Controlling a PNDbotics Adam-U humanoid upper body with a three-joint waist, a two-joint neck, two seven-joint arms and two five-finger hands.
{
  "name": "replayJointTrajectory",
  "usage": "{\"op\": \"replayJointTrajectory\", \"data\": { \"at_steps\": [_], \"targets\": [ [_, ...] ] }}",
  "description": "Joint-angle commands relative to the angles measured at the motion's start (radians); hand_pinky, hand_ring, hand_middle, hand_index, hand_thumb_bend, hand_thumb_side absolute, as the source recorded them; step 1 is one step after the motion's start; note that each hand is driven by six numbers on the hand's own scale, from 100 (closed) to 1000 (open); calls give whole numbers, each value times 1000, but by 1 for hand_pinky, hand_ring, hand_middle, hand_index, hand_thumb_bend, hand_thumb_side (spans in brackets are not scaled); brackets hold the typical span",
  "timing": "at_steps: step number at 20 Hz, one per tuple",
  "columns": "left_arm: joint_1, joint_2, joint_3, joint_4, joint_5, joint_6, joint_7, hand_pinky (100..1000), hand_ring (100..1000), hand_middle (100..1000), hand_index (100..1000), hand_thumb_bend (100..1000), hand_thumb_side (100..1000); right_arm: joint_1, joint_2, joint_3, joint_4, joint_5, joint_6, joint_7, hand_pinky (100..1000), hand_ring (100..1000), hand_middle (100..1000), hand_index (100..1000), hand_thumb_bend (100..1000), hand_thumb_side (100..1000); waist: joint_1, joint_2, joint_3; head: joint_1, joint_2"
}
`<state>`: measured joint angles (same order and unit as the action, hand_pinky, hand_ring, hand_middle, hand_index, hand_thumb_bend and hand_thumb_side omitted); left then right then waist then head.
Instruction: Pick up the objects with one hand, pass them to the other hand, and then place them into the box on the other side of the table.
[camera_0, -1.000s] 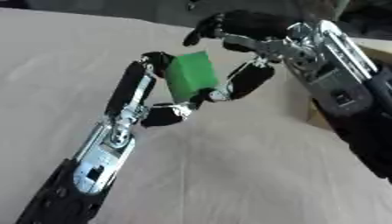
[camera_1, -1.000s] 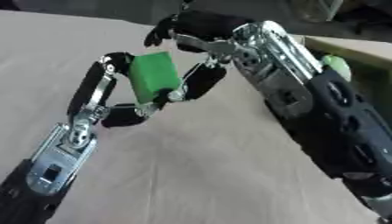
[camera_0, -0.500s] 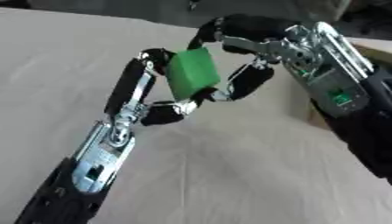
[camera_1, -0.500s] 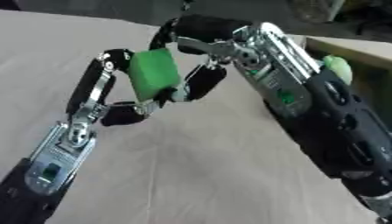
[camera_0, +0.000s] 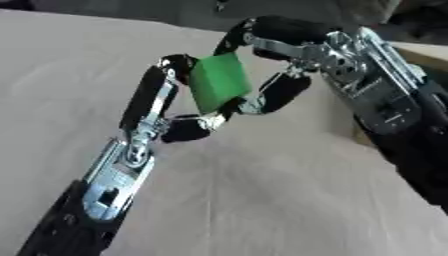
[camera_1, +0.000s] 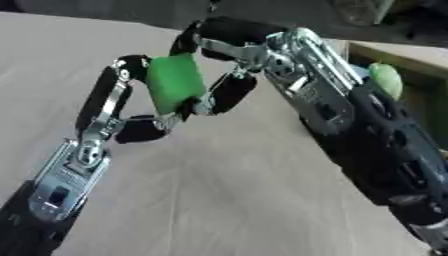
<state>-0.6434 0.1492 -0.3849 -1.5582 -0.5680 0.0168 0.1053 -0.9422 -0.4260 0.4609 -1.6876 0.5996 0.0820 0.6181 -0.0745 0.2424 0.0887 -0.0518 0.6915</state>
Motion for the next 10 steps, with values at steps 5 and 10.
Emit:
{"op": "replayJointTrajectory", "data": {
  "at_steps": [5,10],
  "targets": [
    [-20,-14,-6,-2,-12,3,-12,611,590,504,501,100,216,-19,-7,-5,-19,-43,15,9,849,787,541,663,126,190,7,-13,-4,0,-2],
    [-19,-12,-4,2,-25,13,-11,640,619,557,618,100,128,-16,-13,-9,-25,-50,17,18,845,776,500,622,104,180,7,-14,-5,-3,-1]
  ]
}}
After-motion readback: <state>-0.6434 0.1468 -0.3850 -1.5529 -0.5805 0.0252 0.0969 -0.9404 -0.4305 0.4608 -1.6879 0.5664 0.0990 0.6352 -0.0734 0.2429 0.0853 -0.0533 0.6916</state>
